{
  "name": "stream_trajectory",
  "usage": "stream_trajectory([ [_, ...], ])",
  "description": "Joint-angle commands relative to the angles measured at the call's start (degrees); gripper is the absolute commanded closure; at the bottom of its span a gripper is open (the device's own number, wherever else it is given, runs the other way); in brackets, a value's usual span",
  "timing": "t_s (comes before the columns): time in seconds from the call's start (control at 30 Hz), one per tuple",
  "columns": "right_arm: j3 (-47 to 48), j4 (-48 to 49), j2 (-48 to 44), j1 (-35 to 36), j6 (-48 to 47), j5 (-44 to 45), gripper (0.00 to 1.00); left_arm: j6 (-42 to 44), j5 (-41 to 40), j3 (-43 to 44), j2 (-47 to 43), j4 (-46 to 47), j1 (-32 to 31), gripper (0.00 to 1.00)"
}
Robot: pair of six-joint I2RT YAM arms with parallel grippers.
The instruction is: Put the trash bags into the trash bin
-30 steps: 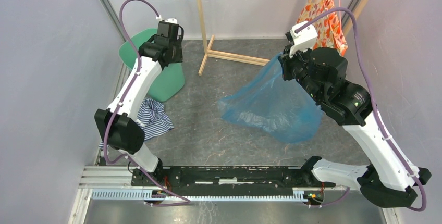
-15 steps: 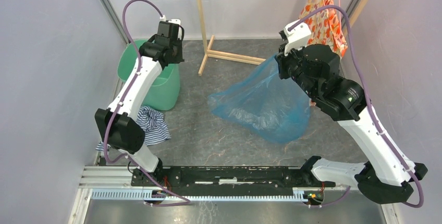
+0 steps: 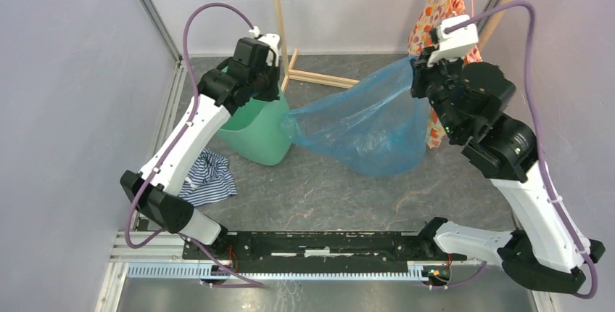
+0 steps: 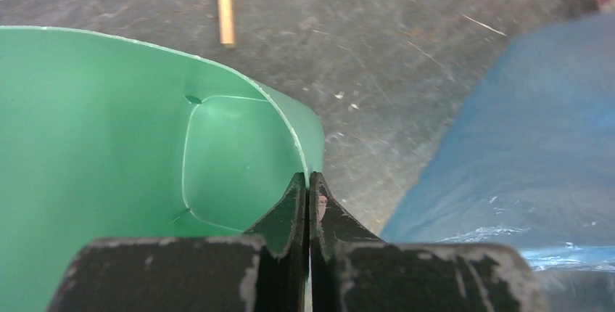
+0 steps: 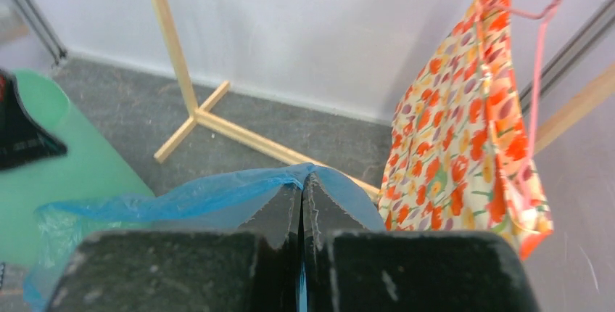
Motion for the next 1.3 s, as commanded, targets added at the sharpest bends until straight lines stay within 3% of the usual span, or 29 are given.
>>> stream_trajectory([
  [0.0, 1.24, 9.4, -4.84, -0.05, -1.61, 4.24, 1.0, -4.56, -0.33, 3.15, -2.63, 0.9, -6.42, 0.98],
  [0.43, -6.67, 28.79, -15.32, -0.02, -1.99, -1.84, 1.0, -17.46, -1.67, 4.38, 2.09, 4.08, -18.32, 0.98],
  [0.9, -2.72, 29.22, -13.44, -0.01, -2.59, -3.41, 1.0, -23.46, 2.15, 2.07, 4.63, 11.98, -19.25, 0.58],
  [1.27, 2.92, 30.49, -9.51, 0.01, -5.56, -4.38, 1.0, -22.63, -3.46, 2.17, -4.91, 13.12, -19.22, 0.45],
])
